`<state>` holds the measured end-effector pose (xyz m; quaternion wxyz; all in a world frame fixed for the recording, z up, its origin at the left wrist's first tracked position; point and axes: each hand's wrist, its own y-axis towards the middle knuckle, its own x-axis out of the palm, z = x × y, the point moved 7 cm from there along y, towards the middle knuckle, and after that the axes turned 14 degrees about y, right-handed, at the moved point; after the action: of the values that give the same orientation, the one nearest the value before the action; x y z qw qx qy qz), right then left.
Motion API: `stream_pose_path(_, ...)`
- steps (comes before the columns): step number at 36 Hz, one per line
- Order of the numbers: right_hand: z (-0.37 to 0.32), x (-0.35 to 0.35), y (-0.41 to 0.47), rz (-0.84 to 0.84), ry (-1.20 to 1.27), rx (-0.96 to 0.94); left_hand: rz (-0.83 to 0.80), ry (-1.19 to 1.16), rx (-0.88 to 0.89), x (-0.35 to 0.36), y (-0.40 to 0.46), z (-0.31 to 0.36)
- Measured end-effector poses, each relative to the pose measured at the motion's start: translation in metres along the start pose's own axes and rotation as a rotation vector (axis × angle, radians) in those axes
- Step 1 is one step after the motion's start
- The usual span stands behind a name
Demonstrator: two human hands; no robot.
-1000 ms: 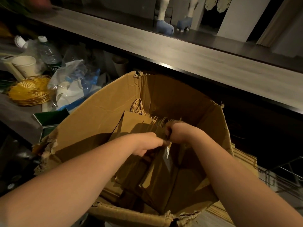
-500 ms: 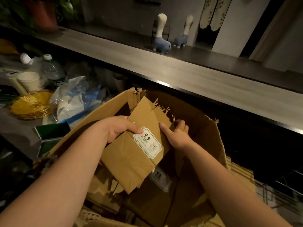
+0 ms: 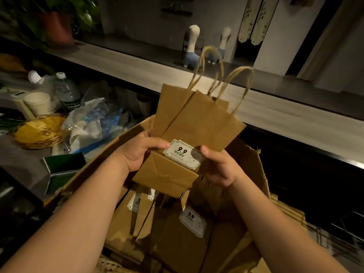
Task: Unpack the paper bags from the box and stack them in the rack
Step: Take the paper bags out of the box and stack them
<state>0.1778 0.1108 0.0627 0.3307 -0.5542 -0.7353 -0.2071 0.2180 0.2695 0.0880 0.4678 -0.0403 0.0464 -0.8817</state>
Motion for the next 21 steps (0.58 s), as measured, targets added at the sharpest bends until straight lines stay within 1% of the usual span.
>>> stream_pose_path(3,-0.001,0.000,-0.001,0.007,0.013,0.001,-0.006,-0.033,0.013,0.000,0.003,-0.004)
stream_pose_path(5,-0.003,-0.001,0.000,0.034,0.006,-0.031,0.016,-0.035,-0.029,0.001,0.005,-0.010)
stream_pose_path(7,-0.009,-0.006,0.001,0.144,-0.024,-0.106,0.023,-0.025,-0.075,0.007,0.006,-0.015)
stream_pose_path(10,-0.012,-0.018,-0.001,0.339,-0.131,-0.171,0.035,0.071,-0.122,0.018,0.010,-0.022)
stream_pose_path(13,-0.013,-0.022,-0.005,0.434,-0.287,-0.189,0.061,0.171,-0.148,0.022,0.012,-0.028)
stream_pose_path(15,-0.011,-0.021,-0.006,0.439,-0.285,-0.171,0.092,0.207,-0.154,0.020,0.013,-0.028)
stream_pose_path(18,-0.006,-0.013,-0.005,0.351,-0.216,-0.100,0.173,0.254,-0.126,0.012,0.012,-0.025)
stream_pose_path(21,-0.001,-0.008,-0.004,0.309,-0.248,-0.063,0.280,0.311,-0.094,0.004,0.009,-0.023)
